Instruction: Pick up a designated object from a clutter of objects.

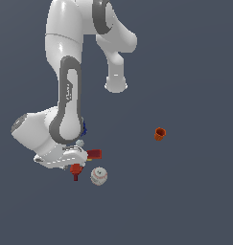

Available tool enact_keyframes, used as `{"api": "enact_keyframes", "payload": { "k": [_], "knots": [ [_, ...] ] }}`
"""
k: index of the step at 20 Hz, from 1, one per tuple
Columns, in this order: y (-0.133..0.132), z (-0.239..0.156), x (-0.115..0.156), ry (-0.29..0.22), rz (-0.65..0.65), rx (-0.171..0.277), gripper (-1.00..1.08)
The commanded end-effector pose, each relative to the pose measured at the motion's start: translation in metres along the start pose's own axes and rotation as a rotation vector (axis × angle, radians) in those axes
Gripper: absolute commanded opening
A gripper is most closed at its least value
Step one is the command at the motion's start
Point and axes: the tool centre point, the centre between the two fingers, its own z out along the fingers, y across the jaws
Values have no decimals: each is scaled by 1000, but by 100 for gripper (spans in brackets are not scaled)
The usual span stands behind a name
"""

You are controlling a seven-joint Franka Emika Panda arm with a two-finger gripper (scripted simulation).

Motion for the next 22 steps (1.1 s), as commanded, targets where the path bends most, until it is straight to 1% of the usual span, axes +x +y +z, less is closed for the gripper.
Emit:
{"api": "enact_keyframes", "payload": {
  "k": [1, 5, 6, 15, 22],
  "knots": [
    [0, 11, -1, -1, 0, 1, 108],
    [0, 18, -1, 0, 0, 1, 108],
    [0, 18, -1, 0, 0, 1, -100],
    [0, 18, -1, 0, 0, 1, -100],
    [-2, 8, -2, 0, 0, 1, -100]
  ]
}}
